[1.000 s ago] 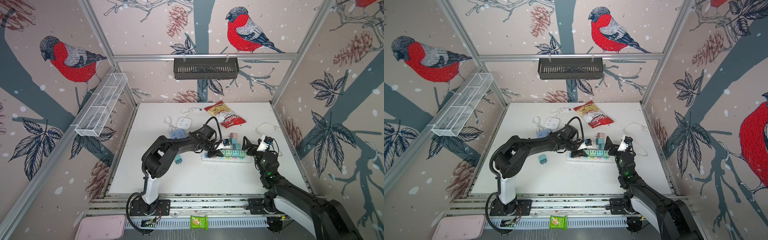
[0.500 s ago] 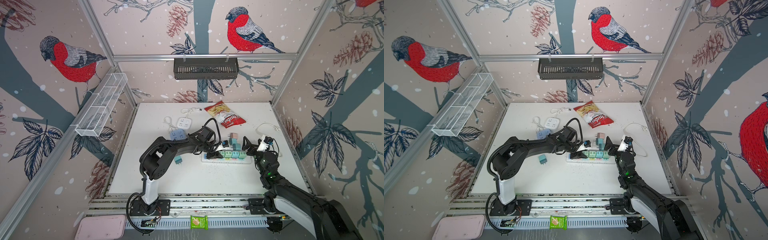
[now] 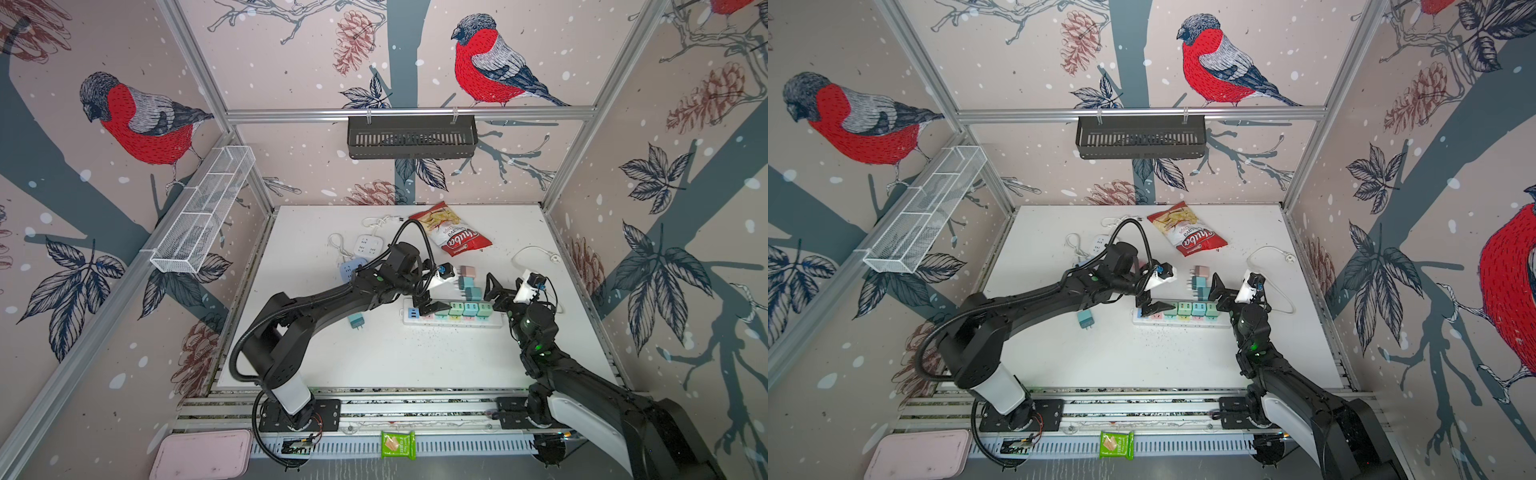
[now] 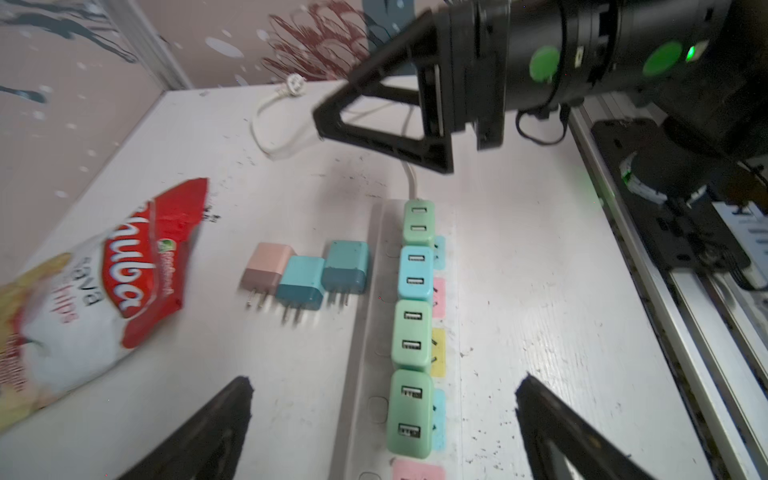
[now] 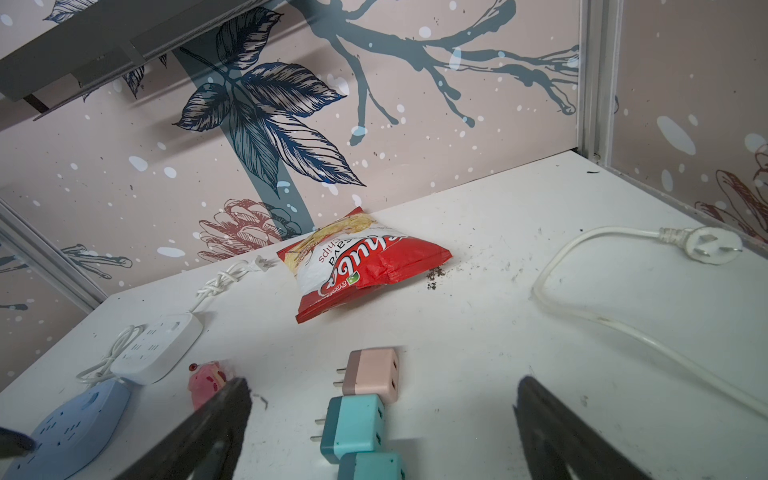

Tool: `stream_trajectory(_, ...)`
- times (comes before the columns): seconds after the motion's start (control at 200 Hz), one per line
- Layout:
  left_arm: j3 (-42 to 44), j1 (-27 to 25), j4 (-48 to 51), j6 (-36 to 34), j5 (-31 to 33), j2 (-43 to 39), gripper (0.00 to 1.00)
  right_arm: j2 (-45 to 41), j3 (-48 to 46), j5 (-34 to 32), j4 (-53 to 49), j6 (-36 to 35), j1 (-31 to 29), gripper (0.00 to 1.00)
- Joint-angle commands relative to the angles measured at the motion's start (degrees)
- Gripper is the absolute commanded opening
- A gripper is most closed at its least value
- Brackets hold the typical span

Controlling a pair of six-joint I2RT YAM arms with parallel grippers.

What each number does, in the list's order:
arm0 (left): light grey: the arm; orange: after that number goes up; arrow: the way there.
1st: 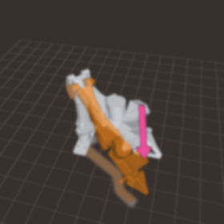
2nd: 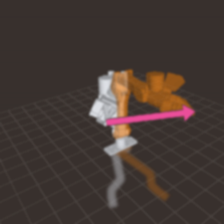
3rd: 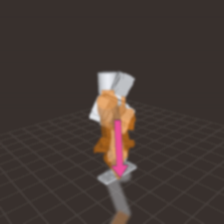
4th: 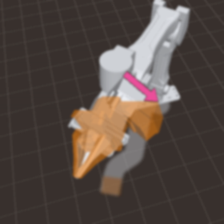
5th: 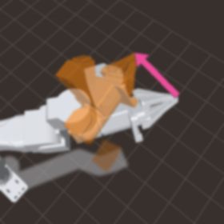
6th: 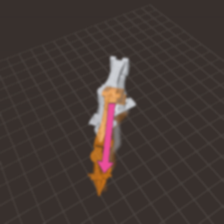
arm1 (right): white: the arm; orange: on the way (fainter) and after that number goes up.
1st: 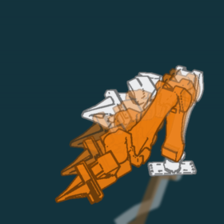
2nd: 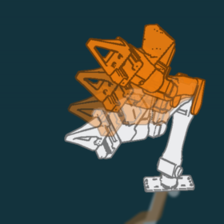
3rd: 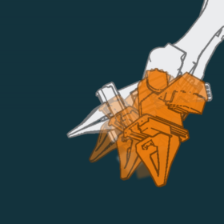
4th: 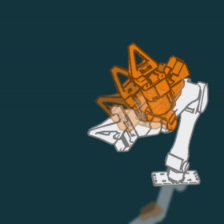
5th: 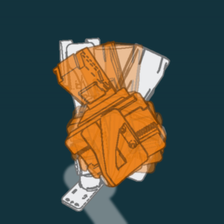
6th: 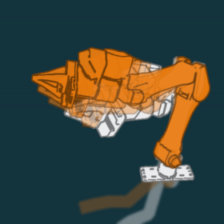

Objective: Insert the plug
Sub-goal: 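Open the left gripper and lift it off the plugged adapter while the right rises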

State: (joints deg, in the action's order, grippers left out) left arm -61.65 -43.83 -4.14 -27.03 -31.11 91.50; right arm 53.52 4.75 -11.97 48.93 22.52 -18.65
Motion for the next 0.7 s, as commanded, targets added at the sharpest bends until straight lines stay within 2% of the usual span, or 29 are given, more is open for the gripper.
stream_trajectory(0.0,3.87,1.36,-11.8,12.34,9.7,-8.26,0.99,0.98,0.58,-0.26,1.61,0.33,0.19,1.0)
stream_trajectory(0.15,11.25,2.08,-16.33,31.95,33.84,-19.93,0.98,3.03,1.73,1.04,1.63,-0.06,0.24,1.0)
stream_trajectory(0.265,10.22,4.17,-6.69,40.28,35.69,-24.17,0.98,4.75,2.8,3.88,2.63,-0.84,0.31,1.0)
stream_trajectory(0.335,11.22,4.2,-3.25,48.37,43.7,-26.09,0.98,6.05,4.83,3.56,0.12,1.08,0.32,1.0)
stream_trajectory(0.38,11.81,4.21,-0.23,57.09,51.98,-26.9,0.98,6.62,7.56,2.84,-4.21,3.69,0.37,1.0)
stream_trajectory(0.43,10.53,4.13,7.65,70.82,61.88,-27.33,0.98,7.49,11.22,1.4,-10.05,8.8,0.1,1.0)
stream_trajectory(0.475,9.29,3.86,14.18,80.01,67.83,-27.85,0.98,8.26,14.8,0.37,-15.8,14.37,-0.29,1.0)
stream_trajectory(0.515,10.04,3.62,14.28,80.12,68.73,-28.96,0.98,8.71,18.02,-0.36,-22.32,19.22,-1.0,1.0)
stream_trajectory(0.585,14.41,3.48,6.44,73.23,67.26,-31.88,0.98,8.72,22.07,-2.35,-30.03,25.95,-3.07,1.0)
stream_trajectory(0.63,18.57,3.49,1.06,69.19,68.01,-34.37,0.98,8.15,22.97,-1.48,-30.55,26.02,-4.81,0.99)
stream_trajectory(0.69,22.73,3.58,-1.2,68.31,73.54,-37.16,0.98,6.9,25.16,-0.17,-31.56,23.62,-7.21,1.0)
